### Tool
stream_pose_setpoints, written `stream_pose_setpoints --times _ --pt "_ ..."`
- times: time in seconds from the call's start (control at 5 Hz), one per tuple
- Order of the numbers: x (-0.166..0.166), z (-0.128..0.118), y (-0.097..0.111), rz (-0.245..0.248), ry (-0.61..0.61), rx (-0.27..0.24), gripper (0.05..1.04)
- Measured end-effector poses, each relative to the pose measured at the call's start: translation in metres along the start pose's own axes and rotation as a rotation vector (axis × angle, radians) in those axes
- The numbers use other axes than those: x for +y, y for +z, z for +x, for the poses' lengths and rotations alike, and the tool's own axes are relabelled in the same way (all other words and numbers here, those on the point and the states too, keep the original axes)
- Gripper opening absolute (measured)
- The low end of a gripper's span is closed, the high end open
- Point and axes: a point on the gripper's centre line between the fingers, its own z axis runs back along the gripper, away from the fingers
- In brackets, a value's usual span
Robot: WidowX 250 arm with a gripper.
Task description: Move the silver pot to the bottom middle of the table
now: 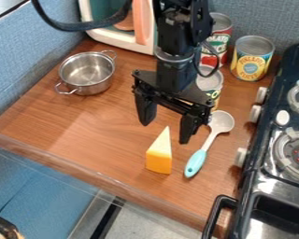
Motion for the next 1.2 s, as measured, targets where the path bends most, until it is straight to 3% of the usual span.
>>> stream_pose_setpoints --times 0.2,0.4,0.6,0.8,1.2 --pt "0.000 -0.003 -0.009 0.001 -0.003 0.035 0.999" --pt "0.041 0.003 -0.011 0.005 0.067 0.043 1.000" --pt "0.073 0.017 -0.011 0.010 0.049 0.044 0.999" --pt "0.126 0.032 -0.018 0.021 0.081 0.052 1.000" --pt "0.172 0.069 -0.037 0.071 0.066 0.072 1.000"
